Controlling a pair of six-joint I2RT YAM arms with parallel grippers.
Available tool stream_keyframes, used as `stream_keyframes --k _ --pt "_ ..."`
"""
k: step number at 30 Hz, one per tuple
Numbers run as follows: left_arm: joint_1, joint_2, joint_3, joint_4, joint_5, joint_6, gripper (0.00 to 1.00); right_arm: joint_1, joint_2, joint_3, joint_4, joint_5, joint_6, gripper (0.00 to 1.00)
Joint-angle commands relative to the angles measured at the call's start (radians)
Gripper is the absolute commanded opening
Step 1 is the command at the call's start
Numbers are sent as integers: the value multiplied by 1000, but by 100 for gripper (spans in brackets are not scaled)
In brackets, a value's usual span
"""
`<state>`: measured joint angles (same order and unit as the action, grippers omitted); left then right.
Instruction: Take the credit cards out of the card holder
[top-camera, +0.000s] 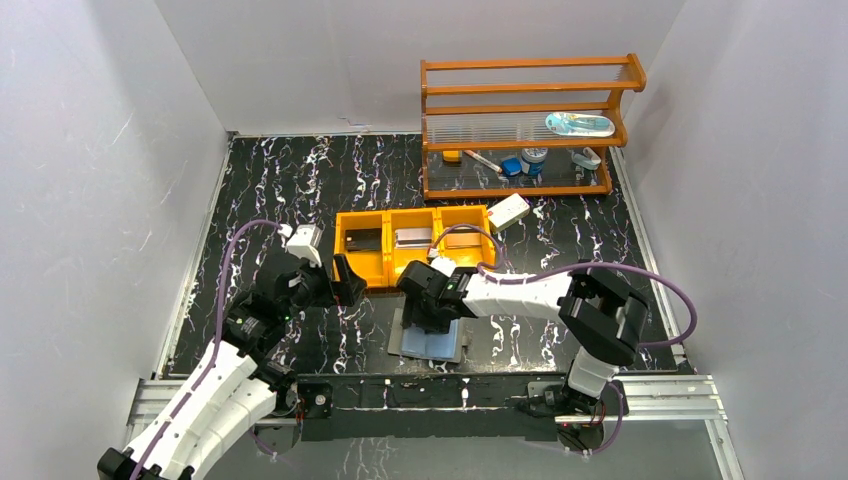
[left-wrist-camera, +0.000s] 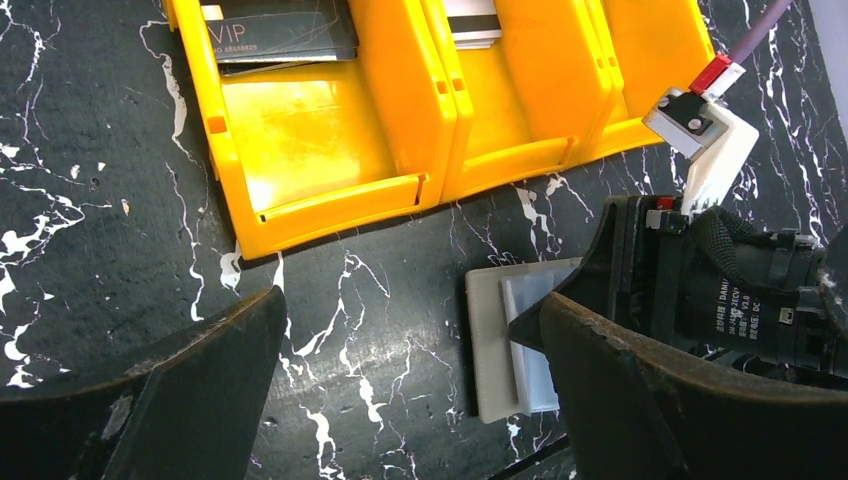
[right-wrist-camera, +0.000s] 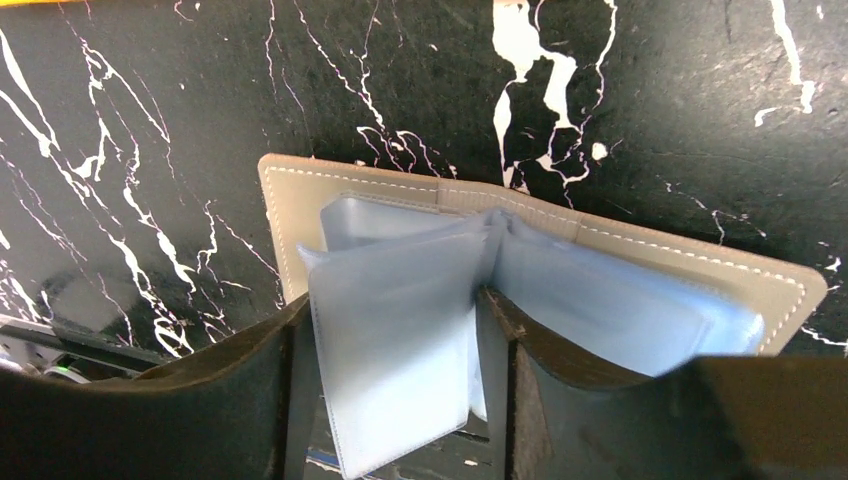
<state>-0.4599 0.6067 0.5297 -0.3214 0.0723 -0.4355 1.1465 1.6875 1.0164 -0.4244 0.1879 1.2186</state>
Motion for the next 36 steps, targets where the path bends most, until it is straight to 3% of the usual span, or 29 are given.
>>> stream_keyframes --k 1,14,17,21,26,32,36 --pt "4 12 -8 5 29 11 98 7 -21 -60 47 -18 9 58" --pt "4 60 -2 7 67 3 98 -7 -79 -131 142 -52 -11 50" --pt "4 60 -3 6 69 3 98 -19 -92 -122 146 -64 -41 56" --pt "4 59 -3 6 70 3 98 -19 -81 -43 9 -11 -56 74" --pt "5 57 -3 7 72 2 98 -3 -31 39 -108 35 -67 76" --pt "4 55 -4 8 72 4 98 18 91 111 -199 51 -75 72" --pt "4 53 -4 8 71 6 98 22 109 109 -169 39 -83 56"
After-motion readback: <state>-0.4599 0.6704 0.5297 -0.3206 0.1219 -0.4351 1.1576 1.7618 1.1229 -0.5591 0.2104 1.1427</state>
